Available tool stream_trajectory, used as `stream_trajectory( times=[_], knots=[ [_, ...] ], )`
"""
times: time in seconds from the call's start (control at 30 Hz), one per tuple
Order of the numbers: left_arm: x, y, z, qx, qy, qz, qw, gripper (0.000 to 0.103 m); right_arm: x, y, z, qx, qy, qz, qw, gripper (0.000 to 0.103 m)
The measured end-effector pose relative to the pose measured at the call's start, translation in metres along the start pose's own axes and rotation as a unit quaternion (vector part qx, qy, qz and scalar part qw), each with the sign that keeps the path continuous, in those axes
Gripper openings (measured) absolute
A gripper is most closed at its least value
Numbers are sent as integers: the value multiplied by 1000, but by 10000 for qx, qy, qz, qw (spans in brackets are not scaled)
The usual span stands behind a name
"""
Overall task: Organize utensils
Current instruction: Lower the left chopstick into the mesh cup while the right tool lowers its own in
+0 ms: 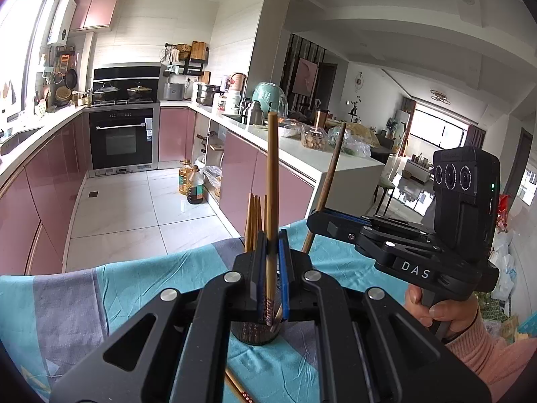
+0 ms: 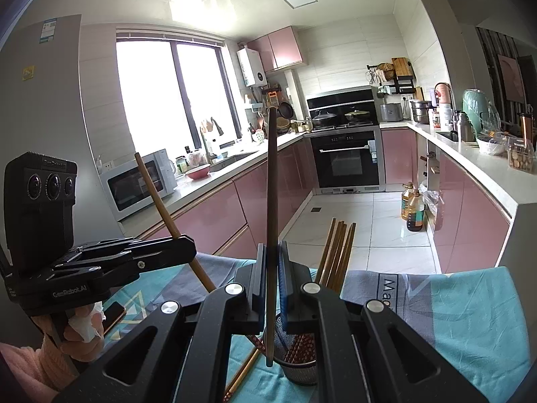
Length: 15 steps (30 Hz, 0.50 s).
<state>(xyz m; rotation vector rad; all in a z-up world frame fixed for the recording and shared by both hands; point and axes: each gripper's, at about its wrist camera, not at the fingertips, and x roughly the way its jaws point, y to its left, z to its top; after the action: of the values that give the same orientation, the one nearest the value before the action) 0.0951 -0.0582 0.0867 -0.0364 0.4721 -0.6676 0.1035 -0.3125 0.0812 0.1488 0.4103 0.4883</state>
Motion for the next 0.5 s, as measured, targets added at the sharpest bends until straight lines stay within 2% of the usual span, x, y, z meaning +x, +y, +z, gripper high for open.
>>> stream_trajectory(
  times=[0.5],
  knots=[
    [7,2,9,-47,-30,132,9999,7,5,-5,4,65,-136,-179,9997,6]
  ],
)
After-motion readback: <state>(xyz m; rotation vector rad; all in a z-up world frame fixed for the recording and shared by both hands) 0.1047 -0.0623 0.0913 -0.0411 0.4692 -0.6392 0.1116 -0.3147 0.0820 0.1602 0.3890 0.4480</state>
